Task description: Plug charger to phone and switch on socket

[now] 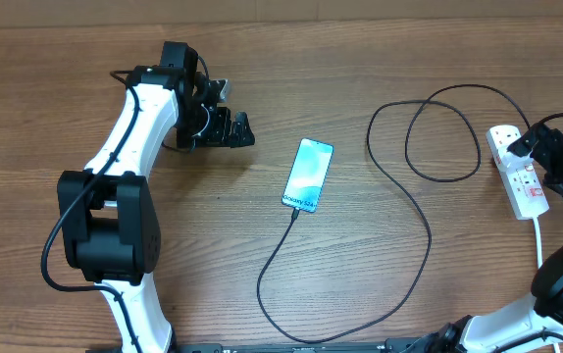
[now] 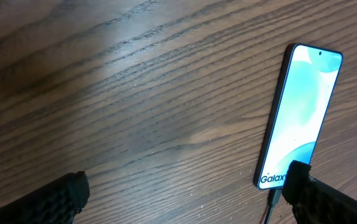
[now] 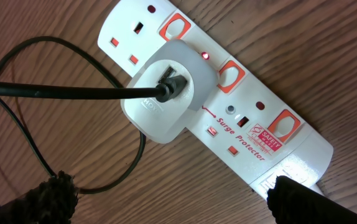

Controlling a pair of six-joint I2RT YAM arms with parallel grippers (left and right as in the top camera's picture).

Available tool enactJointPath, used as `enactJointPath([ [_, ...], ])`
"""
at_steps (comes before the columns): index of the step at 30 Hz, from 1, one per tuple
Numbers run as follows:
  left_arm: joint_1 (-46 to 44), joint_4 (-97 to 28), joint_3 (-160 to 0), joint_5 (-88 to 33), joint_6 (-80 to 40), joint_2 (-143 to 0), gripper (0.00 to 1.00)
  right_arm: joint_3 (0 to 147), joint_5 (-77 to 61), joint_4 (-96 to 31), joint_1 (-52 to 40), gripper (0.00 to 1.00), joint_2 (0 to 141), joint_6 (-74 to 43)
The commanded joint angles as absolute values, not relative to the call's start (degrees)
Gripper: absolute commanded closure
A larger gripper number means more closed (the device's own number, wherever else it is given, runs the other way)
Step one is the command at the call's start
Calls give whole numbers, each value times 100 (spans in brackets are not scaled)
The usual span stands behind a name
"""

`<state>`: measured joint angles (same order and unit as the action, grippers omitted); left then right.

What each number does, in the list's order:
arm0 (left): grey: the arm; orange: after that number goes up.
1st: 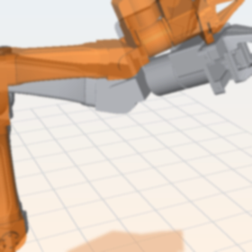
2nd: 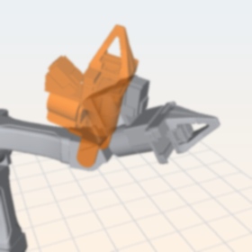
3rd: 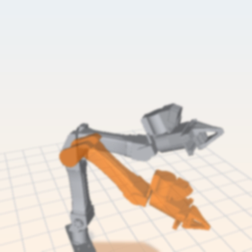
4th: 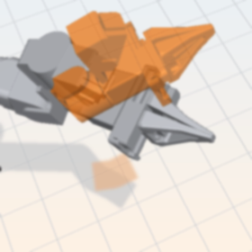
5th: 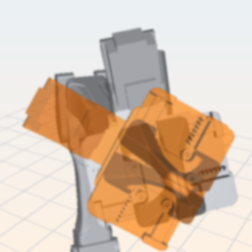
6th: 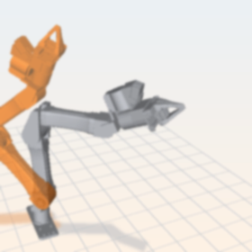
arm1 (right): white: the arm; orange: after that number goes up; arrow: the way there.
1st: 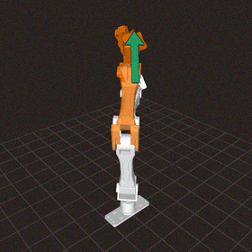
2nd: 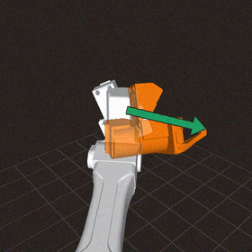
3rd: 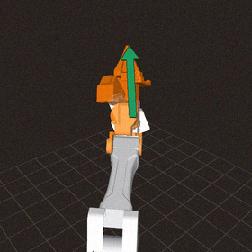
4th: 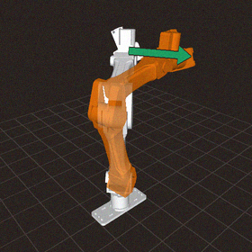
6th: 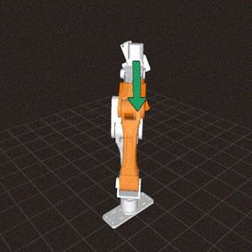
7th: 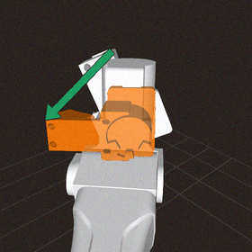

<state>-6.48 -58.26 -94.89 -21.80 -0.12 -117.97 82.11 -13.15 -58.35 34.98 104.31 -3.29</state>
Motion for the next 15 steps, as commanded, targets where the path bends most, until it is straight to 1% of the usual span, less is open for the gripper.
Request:
enactJointPath([
  [1,-639,-5822,-9550,-2161,-84,-11633,0,8180,-1358,-5817,3487,0,10383,-292],
  [15,-639,-5822,-9550,-2161,-84,-11633,0,8180,-1358,-5817,3487,0,10383,-292],
])
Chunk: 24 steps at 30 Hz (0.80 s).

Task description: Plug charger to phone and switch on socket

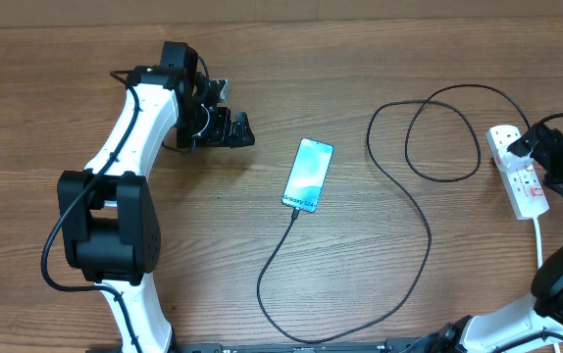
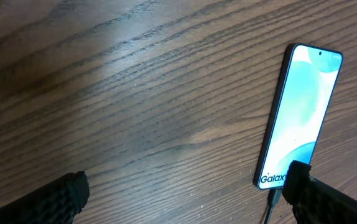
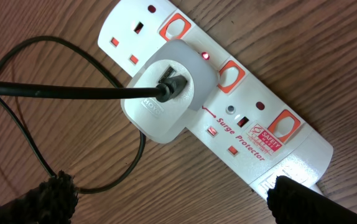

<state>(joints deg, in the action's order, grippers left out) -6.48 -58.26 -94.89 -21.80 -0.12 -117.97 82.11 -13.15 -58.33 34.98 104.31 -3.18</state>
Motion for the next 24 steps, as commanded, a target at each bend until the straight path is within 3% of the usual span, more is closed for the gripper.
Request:
enactJointPath([
  [1,-639,-5822,-9550,-2161,-84,-11633,1,8180,-1358,-5817,3487,0,10383,-292],
  [17,-768,-5824,-9550,-2161,-84,-11646,0,8180,-1358,-5817,3487,0,10383,-292],
  [24,-1295,-5822,-9550,-1857,-84,-11205,1,8180,-1358,-5817,3487,0,10383,-292],
])
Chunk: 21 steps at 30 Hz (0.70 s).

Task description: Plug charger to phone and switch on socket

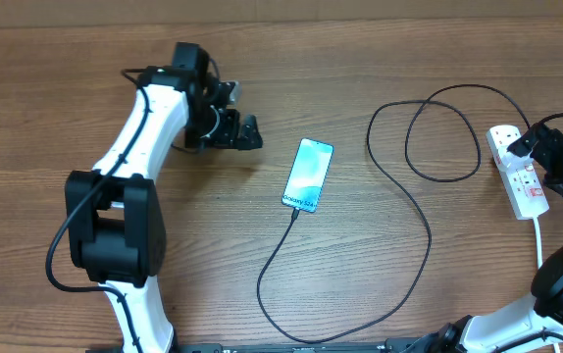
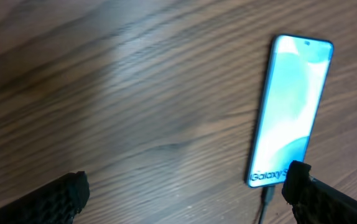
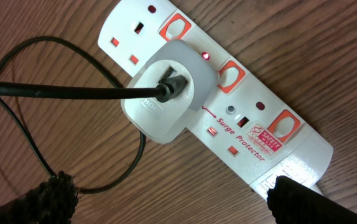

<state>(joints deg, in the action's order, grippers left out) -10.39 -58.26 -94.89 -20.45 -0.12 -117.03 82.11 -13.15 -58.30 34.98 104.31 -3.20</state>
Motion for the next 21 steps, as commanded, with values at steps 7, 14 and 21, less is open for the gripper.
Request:
enactJointPath([
  [7,-2093,-5824,-9550,-1695,-84,-10250,0,8180,-1358,-5817,3487,0,10383,-292],
  [14,-2670,-5824,-9550,-1695,-84,-9513,0,8180,-1358,-5817,3487,0,10383,-292],
  [21,-2899,-5828,-9550,-1695,-84,-9170,0,8180,-1358,-5817,3487,0,10383,-292],
])
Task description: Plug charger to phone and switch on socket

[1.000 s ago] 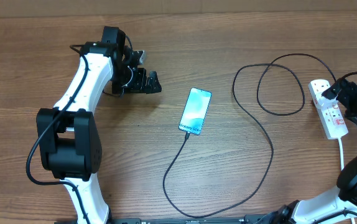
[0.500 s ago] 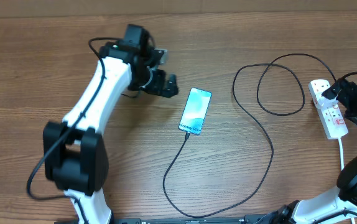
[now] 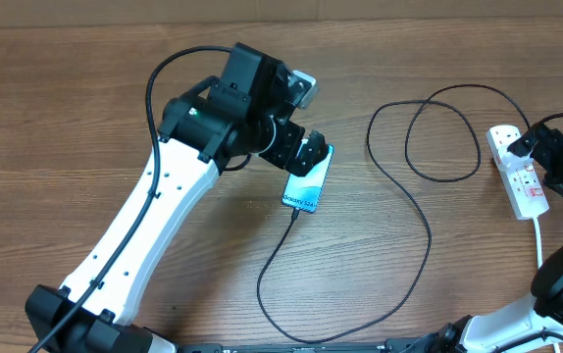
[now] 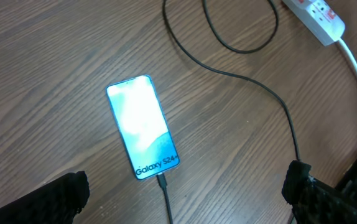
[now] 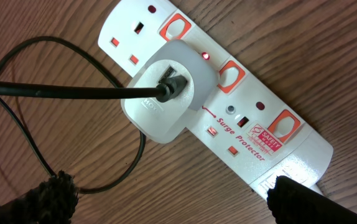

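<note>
The lit phone lies flat mid-table, with the black charger cable plugged into its lower end. The cable loops right to a white adapter seated in the white power strip. A red lamp glows beside that socket. My left gripper hangs open above the phone, covering its top edge in the overhead view. Over the strip my right gripper is open, holding nothing.
The strip's white lead runs toward the table's front right, where the right arm's base stands. The cable's loops lie between phone and strip. The left arm stretches diagonally over the table's left half.
My left arm has swung from the table's upper left to a spot high above the phone, still open. The phone, cable, strip and right gripper are unchanged.
At first my left gripper sat open, low, left of the plugged-in, lit phone, and stayed there. Then it had shifted slightly toward the phone. Now it is raised over it. My right gripper stayed open above the strip, its red lamp lit throughout.
</note>
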Controlling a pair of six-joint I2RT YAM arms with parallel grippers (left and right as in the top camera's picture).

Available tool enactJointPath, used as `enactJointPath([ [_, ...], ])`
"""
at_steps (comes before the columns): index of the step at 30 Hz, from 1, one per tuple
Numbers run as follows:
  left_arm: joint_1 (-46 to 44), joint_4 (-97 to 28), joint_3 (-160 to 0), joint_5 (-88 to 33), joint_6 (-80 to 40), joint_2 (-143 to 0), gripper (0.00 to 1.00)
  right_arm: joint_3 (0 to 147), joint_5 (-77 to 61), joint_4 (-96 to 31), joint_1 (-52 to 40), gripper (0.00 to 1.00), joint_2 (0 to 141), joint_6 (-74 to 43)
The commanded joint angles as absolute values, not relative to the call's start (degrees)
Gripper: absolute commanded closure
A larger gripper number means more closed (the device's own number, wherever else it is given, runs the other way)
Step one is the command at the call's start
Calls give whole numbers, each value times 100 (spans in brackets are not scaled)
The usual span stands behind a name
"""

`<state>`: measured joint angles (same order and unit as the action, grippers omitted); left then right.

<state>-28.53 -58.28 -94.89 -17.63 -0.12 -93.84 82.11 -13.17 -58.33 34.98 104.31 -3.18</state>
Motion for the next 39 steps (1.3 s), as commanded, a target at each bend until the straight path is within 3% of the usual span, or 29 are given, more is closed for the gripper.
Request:
enactJointPath([
  [1,-2902,-5828,-9550,-1695,-84,-9118,1,8180,-1358,-5817,3487,0,10383,-292],
  [10,-2886,-6563,-9546,-644,-21,-8600,1,8180,-1358,-5817,3487,0,10383,-292],
  [16,-2886,-6434,-9102,-572,-21,-8217,0,8180,-1358,-5817,3487,0,10383,-292],
  [22,-2886,-4720,-7494,-598,-23,-7673,1,8180,-1358,-5817,3487,0,10383,-292],
  [28,-2884,-1914,-5321,-735,-47,-7065,0,8180,-1358,-5817,3487,0,10383,-292],
  [34,-2794,-934,-4410,-753,-67,-6659,1,8180,-1358,-5817,3487,0,10383,-292],
  [39,-2486,-884,-3927,-753,-539,-6318,1,8180,-1358,-5817,3487,0,10383,-292],
])
